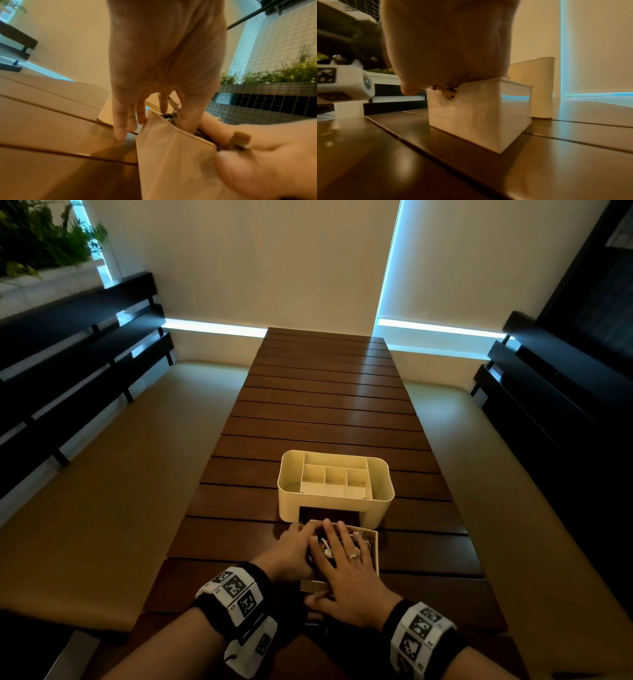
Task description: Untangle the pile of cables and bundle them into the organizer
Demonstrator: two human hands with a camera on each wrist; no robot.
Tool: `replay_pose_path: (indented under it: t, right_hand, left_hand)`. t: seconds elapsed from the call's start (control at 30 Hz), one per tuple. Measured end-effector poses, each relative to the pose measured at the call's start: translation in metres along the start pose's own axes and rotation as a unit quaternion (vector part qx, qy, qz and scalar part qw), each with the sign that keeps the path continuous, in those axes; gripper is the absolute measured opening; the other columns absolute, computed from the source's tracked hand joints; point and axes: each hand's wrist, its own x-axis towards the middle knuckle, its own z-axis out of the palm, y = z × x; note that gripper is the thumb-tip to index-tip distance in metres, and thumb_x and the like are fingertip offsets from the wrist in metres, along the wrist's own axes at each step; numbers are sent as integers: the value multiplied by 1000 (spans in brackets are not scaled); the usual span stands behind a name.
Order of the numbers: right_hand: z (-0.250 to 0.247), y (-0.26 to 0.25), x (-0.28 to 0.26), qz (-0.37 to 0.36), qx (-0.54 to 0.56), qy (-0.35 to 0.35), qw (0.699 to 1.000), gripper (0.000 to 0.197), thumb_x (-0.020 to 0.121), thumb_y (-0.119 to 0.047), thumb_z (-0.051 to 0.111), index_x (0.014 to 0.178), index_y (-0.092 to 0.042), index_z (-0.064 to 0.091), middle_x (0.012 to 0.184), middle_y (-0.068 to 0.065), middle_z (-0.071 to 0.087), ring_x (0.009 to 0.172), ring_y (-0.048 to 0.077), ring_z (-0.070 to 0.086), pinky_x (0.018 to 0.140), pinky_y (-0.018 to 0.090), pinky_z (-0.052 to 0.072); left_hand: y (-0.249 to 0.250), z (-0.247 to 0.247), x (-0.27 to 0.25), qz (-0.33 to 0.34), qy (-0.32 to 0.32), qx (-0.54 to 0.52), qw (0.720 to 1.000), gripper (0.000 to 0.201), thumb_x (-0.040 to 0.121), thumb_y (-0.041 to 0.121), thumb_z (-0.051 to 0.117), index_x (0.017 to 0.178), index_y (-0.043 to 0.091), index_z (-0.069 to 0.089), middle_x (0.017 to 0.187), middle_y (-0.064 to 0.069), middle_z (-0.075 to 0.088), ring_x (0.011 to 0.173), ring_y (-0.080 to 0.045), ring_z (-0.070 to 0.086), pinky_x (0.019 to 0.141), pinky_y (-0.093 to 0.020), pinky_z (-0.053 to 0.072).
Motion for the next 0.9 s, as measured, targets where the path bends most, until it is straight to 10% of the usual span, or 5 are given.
replay_pose_path:
  t: [0.07, 0.17, 0.33, 0.5, 0.9]
  right_hand:
    - [1, -5, -1, 22, -3, 11, 1000, 86, 81, -70, 27, 149, -25, -2, 156, 14, -11, 142, 33, -1, 106, 49, 6]
    - [-12, 4, -5, -16, 119, 15, 993, 88, 91, -39, 40, 130, -37, -38, 149, -4, -36, 141, 17, -25, 115, 46, -7]
    - [-33, 28, -15, 12, 429, 34, 903, 103, 83, -6, 62, 138, -49, -14, 146, -18, 20, 134, 2, 24, 110, 24, 28]
    - [-35, 47, -7, 73, 245, 72, 964, 51, 69, -27, 76, 112, -22, 50, 116, -5, 45, 111, 13, 39, 92, 27, 41]
    - [-26, 30, 6, 75, 135, 47, 987, 56, 73, -37, 71, 118, -24, 40, 124, -6, 52, 107, 18, 55, 78, 32, 49]
  left_hand:
    - [-3, -1, -1, 11, -8, -43, 999, 93, 68, 19, 76, 143, 38, 23, 139, -5, 29, 133, -28, 29, 109, -43, 36]
    - [-4, 0, -5, 33, -12, -102, 994, 96, 64, 21, 80, 143, 33, 26, 150, 1, 12, 140, -25, 14, 114, -44, 27]
    - [-2, 9, -6, 102, 86, -38, 990, 69, 65, 35, 83, 121, 28, 43, 131, 5, 37, 130, -16, 32, 108, -33, 34]
    - [8, -4, -2, 116, 89, 54, 988, 54, 65, 42, 80, 110, 28, 53, 116, 10, 43, 117, -9, 33, 104, -34, 35]
    - [29, -3, 24, 110, -24, 315, 942, 84, 71, 36, 75, 141, 25, 31, 138, -6, 34, 122, -27, 32, 100, -40, 43]
